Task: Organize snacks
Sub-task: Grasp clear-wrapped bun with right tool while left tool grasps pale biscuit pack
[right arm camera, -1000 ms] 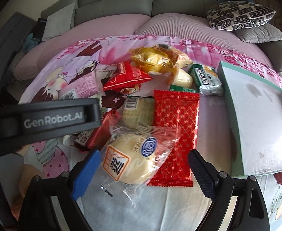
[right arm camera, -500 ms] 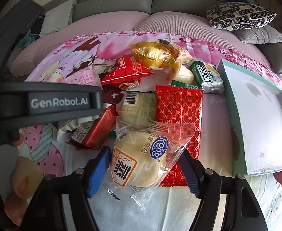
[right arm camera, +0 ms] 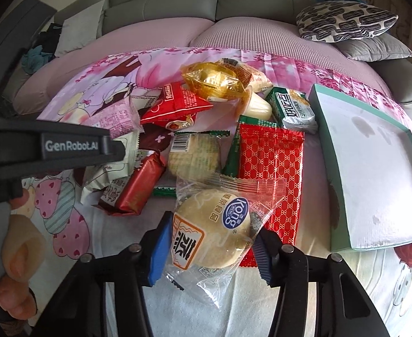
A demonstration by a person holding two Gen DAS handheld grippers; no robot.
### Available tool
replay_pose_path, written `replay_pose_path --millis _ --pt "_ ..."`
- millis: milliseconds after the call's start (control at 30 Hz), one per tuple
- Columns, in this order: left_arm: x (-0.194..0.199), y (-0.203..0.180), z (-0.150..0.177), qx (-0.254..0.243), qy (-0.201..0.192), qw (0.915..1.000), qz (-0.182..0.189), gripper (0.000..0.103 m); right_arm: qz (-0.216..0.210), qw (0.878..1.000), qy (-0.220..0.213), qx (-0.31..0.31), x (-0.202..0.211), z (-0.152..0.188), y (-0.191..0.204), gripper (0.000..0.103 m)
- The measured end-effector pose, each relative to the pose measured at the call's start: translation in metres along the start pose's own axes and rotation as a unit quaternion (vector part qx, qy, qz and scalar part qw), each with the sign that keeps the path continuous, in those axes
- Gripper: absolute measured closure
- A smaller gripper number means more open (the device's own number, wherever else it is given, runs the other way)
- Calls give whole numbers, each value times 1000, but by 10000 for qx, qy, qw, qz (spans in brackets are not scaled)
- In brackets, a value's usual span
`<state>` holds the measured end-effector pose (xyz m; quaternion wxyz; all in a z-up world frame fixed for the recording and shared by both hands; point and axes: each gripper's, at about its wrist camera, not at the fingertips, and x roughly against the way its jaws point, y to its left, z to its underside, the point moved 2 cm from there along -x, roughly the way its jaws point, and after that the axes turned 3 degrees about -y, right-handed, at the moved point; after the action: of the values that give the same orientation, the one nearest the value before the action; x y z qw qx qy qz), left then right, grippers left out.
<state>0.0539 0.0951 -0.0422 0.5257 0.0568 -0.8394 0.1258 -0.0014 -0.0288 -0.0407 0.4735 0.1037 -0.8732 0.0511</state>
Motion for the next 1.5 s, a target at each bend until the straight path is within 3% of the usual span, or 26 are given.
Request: replay_pose_path --millis 133,633,933,967,1000,1100,1300,1500 --pt "5 3 1 69 -42 9999 142 92 50 10000 -18 -5 2 0 -1 48" --pt "17 -1 1 93 -146 9988 448 95 200 9997 -66 -135 9 1 -11 49" --pt "9 4 4 192 68 9986 485 92 224 9993 -48 -309 12 2 -25 49" --pt "11 6 5 214 53 9987 469 91 231 9991 -33 -347 12 3 -28 49" --pt "12 9 5 268 41 9986 456 82 236 9990 -16 -390 13 4 -30 49" --pt "10 21 2 540 42 9980 322 35 293 9983 -20 -505 16 7 -38 49" --pt "-12 25 5 643 379 9971 144 31 300 9978 -54 -588 19 6 -45 49" --pt "-20 25 2 691 325 9969 196 29 287 9979 -32 -583 17 6 -44 49"
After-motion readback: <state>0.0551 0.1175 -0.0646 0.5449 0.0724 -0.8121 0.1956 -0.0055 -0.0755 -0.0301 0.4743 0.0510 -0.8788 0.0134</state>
